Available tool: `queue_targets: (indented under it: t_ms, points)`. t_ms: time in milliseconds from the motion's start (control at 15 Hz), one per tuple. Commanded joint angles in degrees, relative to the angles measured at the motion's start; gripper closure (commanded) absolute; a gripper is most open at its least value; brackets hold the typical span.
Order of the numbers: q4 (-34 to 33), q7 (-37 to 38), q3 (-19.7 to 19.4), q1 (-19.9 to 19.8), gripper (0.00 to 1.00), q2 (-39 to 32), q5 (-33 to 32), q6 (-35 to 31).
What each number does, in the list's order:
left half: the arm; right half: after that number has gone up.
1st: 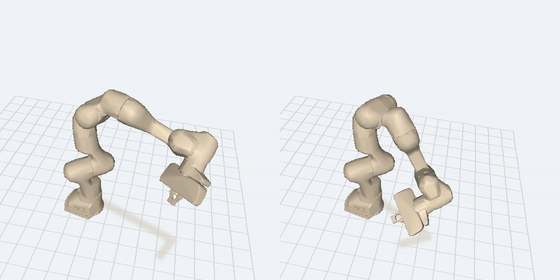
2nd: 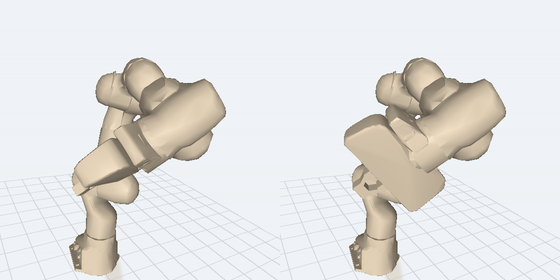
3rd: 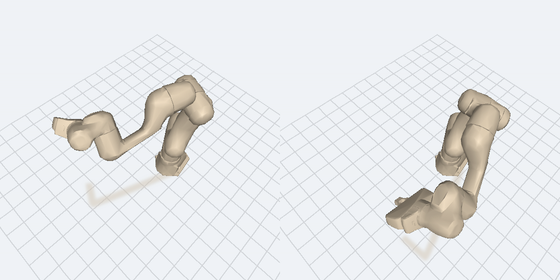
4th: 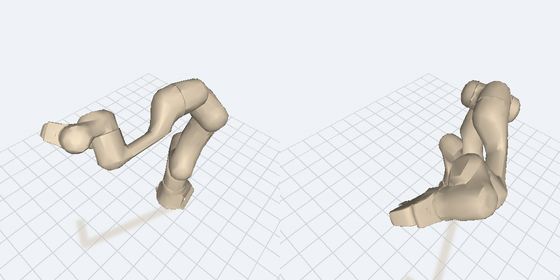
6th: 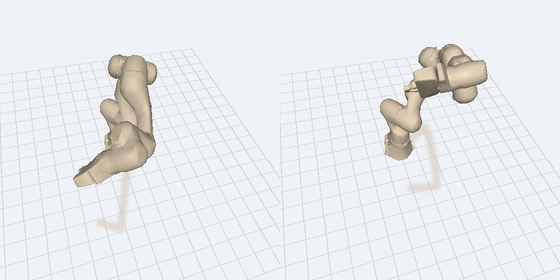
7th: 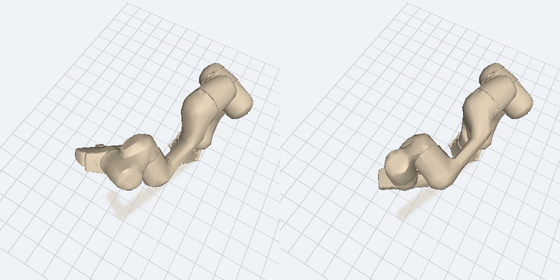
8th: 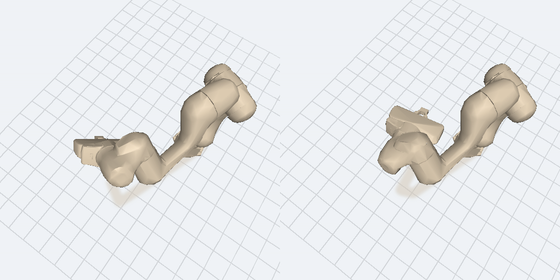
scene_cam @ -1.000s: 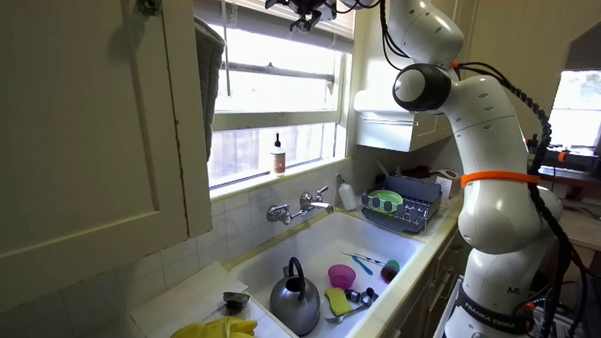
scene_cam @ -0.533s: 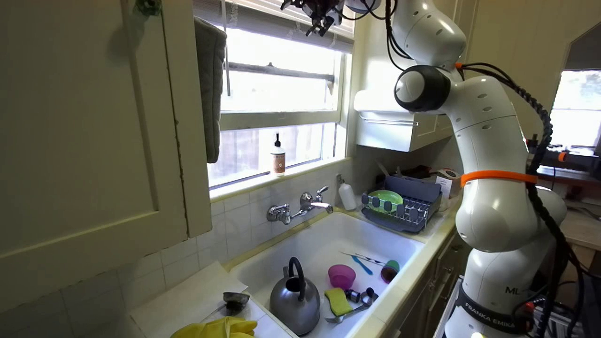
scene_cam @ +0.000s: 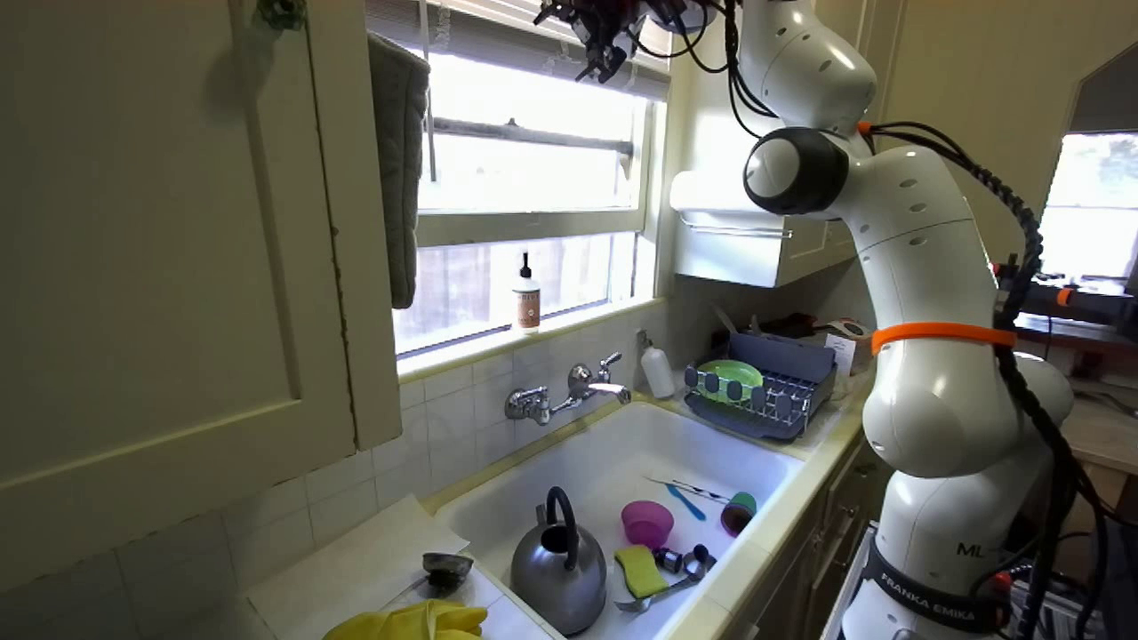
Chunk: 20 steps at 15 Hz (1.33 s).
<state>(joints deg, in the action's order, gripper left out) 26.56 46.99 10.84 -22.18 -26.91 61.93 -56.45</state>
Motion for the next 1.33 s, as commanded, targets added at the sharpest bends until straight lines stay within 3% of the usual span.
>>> queue_targets:
  t_ms: [0,733,1267]
  points:
    - [-0.7,-4.2,-1.0,-0.5,0.0,-1.0,2.0,3.2]
    - [-0.1,-12.8,-4.0,0.3,0.0,-2.3,-1.7,8.0]
    - [-0.6,-19.0,-7.6,2.9,0.0,-2.9,-9.4,3.3]
